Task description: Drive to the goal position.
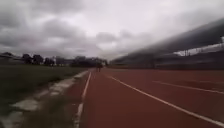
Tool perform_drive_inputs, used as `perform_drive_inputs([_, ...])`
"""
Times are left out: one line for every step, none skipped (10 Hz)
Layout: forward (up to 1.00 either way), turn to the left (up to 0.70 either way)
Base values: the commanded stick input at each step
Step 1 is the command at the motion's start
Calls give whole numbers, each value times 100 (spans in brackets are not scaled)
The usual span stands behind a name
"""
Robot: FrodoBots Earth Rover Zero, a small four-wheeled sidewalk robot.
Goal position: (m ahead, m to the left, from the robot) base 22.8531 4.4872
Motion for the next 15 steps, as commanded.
perform_drive_inputs([70, 0])
perform_drive_inputs([70, 0])
perform_drive_inputs([70, 0])
perform_drive_inputs([70, 0])
perform_drive_inputs([70, 0])
perform_drive_inputs([70, 0])
perform_drive_inputs([70, 0])
perform_drive_inputs([70, 0])
perform_drive_inputs([70, 0])
perform_drive_inputs([70, 0])
perform_drive_inputs([70, 1])
perform_drive_inputs([70, 21])
perform_drive_inputs([70, 35])
perform_drive_inputs([70, 35])
perform_drive_inputs([70, 35])
